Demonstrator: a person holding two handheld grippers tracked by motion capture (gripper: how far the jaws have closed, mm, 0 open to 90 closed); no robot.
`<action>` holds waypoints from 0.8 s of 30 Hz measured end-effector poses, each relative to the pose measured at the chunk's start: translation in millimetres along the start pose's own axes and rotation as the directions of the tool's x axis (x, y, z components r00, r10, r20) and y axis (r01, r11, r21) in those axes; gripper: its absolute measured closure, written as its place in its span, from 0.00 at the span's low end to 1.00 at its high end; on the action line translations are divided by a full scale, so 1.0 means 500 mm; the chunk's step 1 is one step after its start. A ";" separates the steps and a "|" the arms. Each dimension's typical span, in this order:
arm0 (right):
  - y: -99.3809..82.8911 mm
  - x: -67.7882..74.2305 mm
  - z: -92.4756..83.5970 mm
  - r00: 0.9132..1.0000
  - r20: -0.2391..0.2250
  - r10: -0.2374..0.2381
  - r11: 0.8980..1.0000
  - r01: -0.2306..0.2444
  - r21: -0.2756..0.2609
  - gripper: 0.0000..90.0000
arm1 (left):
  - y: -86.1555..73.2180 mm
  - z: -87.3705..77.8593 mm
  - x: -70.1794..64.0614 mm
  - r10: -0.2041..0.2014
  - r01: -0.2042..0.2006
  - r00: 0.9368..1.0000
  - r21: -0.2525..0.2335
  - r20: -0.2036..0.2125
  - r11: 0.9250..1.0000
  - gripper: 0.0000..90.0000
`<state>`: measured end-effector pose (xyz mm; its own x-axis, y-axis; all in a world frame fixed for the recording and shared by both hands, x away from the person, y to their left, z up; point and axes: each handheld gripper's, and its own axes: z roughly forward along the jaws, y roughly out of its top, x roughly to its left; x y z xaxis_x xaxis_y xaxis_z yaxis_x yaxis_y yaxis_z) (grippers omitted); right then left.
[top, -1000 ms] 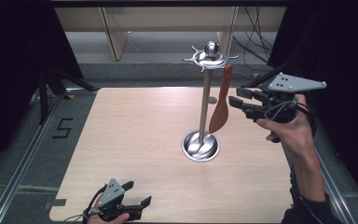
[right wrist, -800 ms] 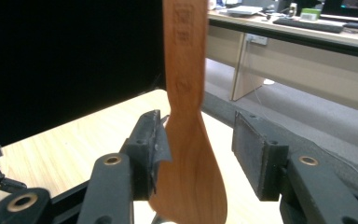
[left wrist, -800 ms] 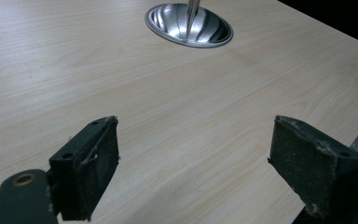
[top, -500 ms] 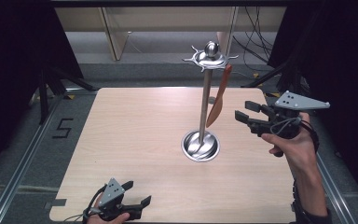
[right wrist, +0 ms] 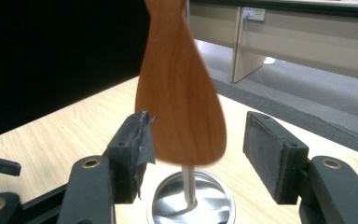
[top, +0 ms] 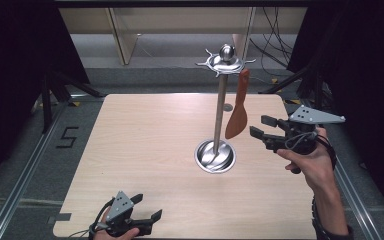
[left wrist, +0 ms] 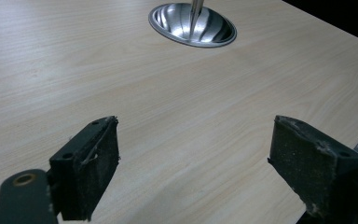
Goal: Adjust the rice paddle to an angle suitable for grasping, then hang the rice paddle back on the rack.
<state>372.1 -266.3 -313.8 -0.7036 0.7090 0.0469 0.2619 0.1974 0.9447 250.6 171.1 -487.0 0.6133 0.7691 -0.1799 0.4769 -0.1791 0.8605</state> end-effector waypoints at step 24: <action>-0.096 -0.012 0.010 0.998 0.027 0.049 0.993 -0.052 0.108 0.43 | 0.002 -0.001 -0.004 -0.020 0.020 1.000 -0.016 -0.010 1.000 0.17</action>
<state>366.8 -276.7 -361.1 -0.6715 0.7361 0.0845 0.3682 0.2326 0.9002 249.2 169.6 -485.5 0.5975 0.7785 -0.1921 0.4788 -0.1542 0.8643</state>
